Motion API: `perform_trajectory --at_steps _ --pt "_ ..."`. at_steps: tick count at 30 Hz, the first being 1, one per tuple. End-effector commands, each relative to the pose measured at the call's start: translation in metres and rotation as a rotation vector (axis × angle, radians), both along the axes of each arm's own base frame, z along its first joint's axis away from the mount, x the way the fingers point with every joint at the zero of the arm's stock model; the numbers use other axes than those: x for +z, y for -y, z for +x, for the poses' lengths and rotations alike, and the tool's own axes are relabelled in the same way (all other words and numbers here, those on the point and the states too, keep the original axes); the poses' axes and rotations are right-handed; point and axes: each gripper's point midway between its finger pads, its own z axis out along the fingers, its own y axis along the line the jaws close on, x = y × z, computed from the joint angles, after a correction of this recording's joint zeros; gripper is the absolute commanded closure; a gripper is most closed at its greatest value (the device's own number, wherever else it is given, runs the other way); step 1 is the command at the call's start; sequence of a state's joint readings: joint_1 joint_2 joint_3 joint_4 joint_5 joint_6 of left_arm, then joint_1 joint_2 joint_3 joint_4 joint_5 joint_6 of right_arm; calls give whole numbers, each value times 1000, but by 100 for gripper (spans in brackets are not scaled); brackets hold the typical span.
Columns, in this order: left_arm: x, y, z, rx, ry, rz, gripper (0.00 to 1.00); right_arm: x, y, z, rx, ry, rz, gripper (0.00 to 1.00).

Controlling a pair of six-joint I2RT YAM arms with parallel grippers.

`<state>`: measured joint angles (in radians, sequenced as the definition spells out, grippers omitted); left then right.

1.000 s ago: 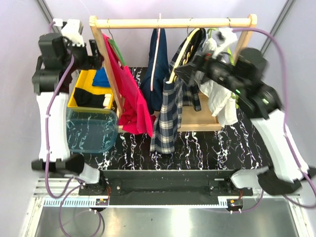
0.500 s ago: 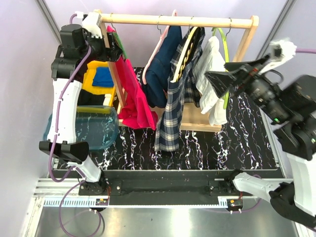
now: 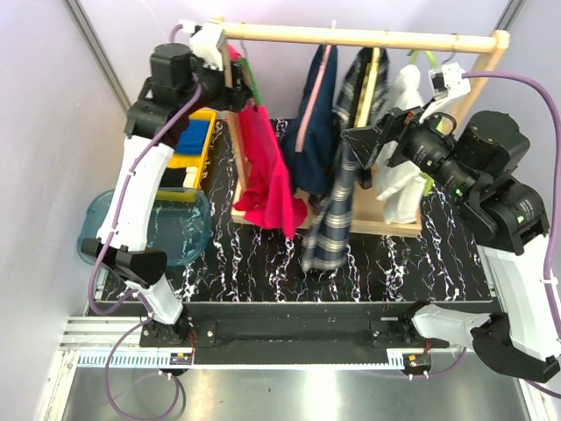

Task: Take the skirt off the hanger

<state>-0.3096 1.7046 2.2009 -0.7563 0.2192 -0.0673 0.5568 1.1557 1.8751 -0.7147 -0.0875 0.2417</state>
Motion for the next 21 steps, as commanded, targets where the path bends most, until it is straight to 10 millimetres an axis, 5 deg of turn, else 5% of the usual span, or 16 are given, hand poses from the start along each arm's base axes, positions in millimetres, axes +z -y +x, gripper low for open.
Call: perform_trajectory --at_steps 1,5,9,11,14,16,19,21 --pt "3 88 -46 -308 -53 -90 27 22 11 -11 -20 61 36 0" --pt "-5 116 -60 -374 -73 -82 28 20 5 -9 -3 51 49 0" --pt "-2 120 -68 -381 -63 -69 24 20 -26 6 101 54 74 1" --pt "12 104 -72 -334 -13 -42 21 12 -47 20 145 41 60 0" --pt "42 68 -87 -278 70 -22 1 13 -75 41 191 74 29 0" --pt "63 35 -99 -222 120 -29 1 15 -91 49 224 104 -2 0" --pt "68 -7 -113 -125 144 -1 1 12 -118 68 241 130 -46 0" --pt "51 -23 -119 -93 107 25 1 1 -131 87 215 138 -94 0"
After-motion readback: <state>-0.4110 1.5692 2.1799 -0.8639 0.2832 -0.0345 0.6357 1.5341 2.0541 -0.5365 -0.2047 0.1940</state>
